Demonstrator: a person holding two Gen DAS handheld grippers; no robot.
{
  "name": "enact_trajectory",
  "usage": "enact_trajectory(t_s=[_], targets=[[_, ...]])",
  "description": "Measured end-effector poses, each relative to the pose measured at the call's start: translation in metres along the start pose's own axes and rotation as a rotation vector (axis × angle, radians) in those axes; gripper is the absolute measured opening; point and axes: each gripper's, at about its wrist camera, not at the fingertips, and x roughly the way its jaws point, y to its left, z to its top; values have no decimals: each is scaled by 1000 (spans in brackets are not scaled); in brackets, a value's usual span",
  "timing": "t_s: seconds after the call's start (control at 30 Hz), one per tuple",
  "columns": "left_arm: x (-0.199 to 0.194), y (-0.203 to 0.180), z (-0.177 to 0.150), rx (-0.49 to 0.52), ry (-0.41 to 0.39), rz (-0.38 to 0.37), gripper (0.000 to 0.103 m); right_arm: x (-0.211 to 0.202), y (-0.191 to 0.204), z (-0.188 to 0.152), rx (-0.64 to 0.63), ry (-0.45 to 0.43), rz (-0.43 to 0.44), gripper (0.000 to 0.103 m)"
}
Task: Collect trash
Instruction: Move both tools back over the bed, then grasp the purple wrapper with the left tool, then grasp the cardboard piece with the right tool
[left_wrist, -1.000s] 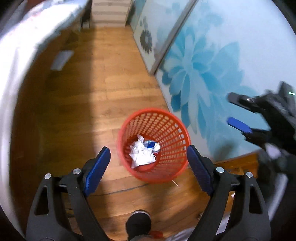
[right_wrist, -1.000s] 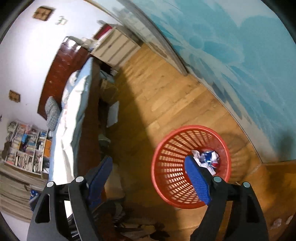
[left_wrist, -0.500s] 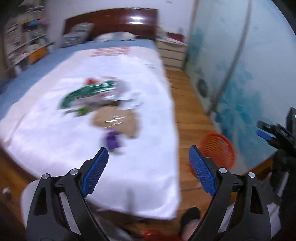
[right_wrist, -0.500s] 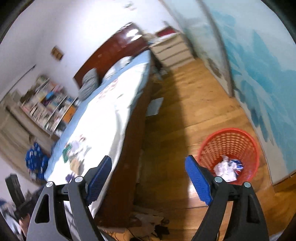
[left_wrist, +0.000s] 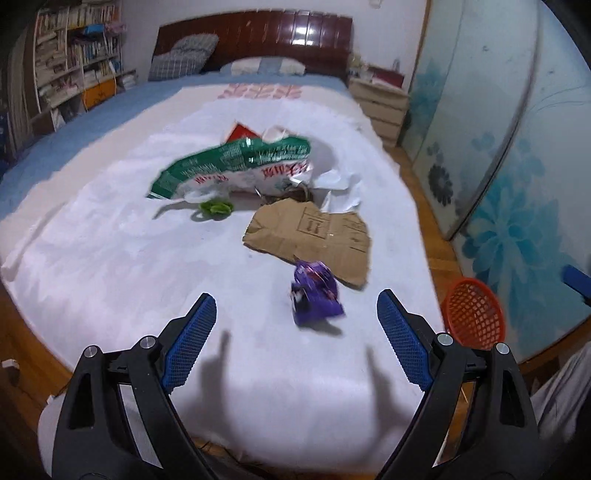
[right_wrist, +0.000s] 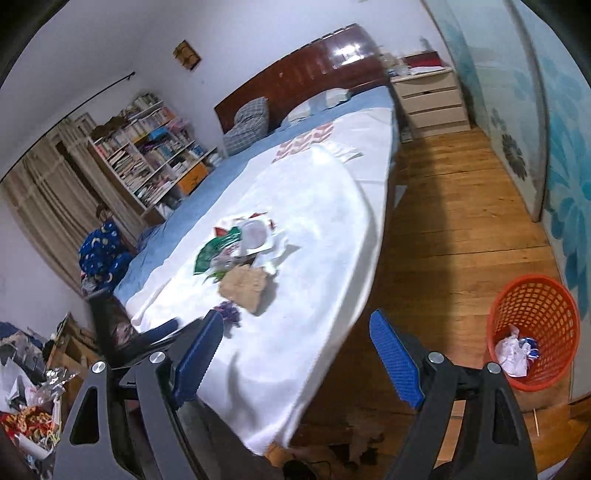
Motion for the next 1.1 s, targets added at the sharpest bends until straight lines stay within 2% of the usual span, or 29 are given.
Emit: enact_trajectory(t_s=[0.1,0.17,0.2,0.23,0.27,0.5,0.7,0.8,0.87,0.9,0.93,0.97,1.0,1.03,1.07,1.1], targets=[[19,10,4,-46,34,-2,87,5,14,7,-22,-3,9,82],[27,15,4,-69,55,-6,77,9,19,10,-32,2,14,82],[28,15,4,-66,56,4,55,12,25,12,-38,3,13,82],[28,14,4,-61,66,-19,29,15,30,14,-45,6,14,82],[28,12,3,-50,88,-38,21,17,34,15,-49,12,15,82],[4,26,-3,-84,53,-63,19,56,59,21,-112,83,17,82],[-24,48,-1,-136,-37,-67,19,128,66,19,-158,206,-21,82],[-35,58,-3,-159,-65,-88,19,180,60,15,-130,283,-40,81],[-35,61,-3,-169,-66,-90,19,209,53,14,-85,331,-54,76],[-34,63,-3,-169,-63,-89,19,222,47,11,-41,360,-52,68],[-33,62,-4,-167,-59,-87,19,231,42,9,1,368,-53,62],[-32,63,-4,-167,-55,-83,19,233,40,9,12,353,-56,60],[-32,64,-4,-170,-54,-83,20,233,41,11,14,333,-51,51],[-31,65,-4,-172,-52,-85,20,232,41,13,23,325,-25,31],[-31,66,-5,-175,-52,-85,20,233,42,13,30,325,-7,24],[-29,67,-5,-180,-50,-86,20,232,44,13,23,325,-1,22]])
